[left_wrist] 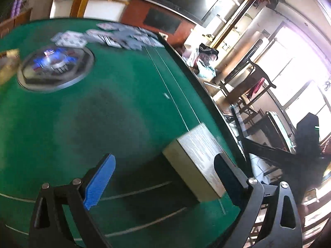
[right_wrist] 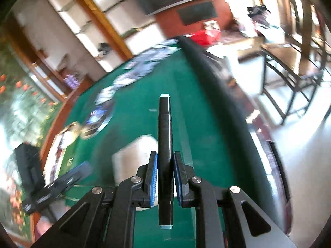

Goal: Organize objects
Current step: 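Grasp the white leaflet-wrapped box with the left gripper while the right holds the marker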

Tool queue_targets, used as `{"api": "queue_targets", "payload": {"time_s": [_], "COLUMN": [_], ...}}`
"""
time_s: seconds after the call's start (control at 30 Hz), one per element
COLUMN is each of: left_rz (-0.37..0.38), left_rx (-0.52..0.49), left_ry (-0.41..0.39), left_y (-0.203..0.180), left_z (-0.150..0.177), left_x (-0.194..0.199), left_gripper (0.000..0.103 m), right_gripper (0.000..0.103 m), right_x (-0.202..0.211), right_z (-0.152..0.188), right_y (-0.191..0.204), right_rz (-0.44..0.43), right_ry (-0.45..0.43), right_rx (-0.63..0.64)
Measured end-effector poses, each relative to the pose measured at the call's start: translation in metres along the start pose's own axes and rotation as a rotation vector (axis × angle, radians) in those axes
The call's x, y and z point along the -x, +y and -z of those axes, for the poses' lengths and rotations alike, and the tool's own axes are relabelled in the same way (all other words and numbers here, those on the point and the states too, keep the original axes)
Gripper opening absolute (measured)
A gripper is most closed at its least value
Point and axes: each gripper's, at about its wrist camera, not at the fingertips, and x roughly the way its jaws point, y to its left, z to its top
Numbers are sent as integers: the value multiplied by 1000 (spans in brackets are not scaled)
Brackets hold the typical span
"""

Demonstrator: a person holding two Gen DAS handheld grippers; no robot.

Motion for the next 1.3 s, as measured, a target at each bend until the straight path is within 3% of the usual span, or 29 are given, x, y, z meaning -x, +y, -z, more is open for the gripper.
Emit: {"api": "queue_targets", "payload": {"time_s": [0.17, 0.4, 0.53, 0.67, 0.9, 1.0, 1.1, 1.13, 1.2, 1.23, 1.3], "left_rz": [-11, -42, -106, -229, -310, -404, -415, -419, -413, -400, -350], "left_rx": [18, 55, 22, -39, -34, -68, -82, -107, -122, -123, -116], "left_ry": [45, 18, 14, 11, 8, 65, 81, 83, 55, 55, 67], "left_y": [-3, 24, 28, 14, -12, -21, -18, -18, -16, -16, -9], "left_z": [7, 0, 2, 11, 14, 13, 13, 12, 10, 9, 6], "left_x": [-14, 0, 13, 18, -6, -27, -39, -42, -36, -34, -31], "left_gripper": [96, 96, 96, 96, 101, 101, 101, 100, 74, 68, 68], "right_gripper": [16, 16, 16, 16, 16, 16, 17, 17, 17, 17, 17], "right_x": [-36, -56, -75, -75, -65, -61, -61, -61, -60, -60, -58], "right_z": [6, 24, 33, 32, 22, 23, 21, 21, 22, 22, 21], "right_y": [-6, 60, 83, 73, 35, 32, 26, 24, 20, 19, 18], "right_rz": [-71, -197, -222, -224, -194, -197, -211, -216, -226, -228, -223], "right_ry": [100, 163, 195, 178, 138, 136, 128, 126, 124, 124, 121], "right_rx": [-24, 83, 112, 82, 0, 0, -21, -30, -45, -48, -51]}}
